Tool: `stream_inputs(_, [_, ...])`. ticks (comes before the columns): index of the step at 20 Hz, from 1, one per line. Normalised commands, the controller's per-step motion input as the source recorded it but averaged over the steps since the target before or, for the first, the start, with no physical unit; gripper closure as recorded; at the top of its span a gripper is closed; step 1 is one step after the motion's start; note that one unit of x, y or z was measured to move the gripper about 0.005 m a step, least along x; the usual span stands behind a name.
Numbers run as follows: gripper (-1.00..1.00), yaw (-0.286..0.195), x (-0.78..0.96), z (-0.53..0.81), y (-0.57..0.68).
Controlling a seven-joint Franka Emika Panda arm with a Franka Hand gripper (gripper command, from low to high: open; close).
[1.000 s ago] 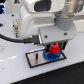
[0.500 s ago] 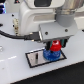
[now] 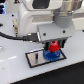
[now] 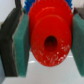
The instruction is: Insert the blue gear onto the right peg, followed by the red gear
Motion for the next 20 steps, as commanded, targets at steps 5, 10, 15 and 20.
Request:
stream_inputs(5, [1.0, 0.0, 0.31, -0.12, -0.01])
stream_inputs(10, [1.0, 0.0, 0.25, 0.01, 0.08])
stream_inputs(15, [1.0, 0.0, 0.15, -0.11, 0.02])
stream_inputs(20, [-1.0, 0.0, 0.04, -0.17, 0.01])
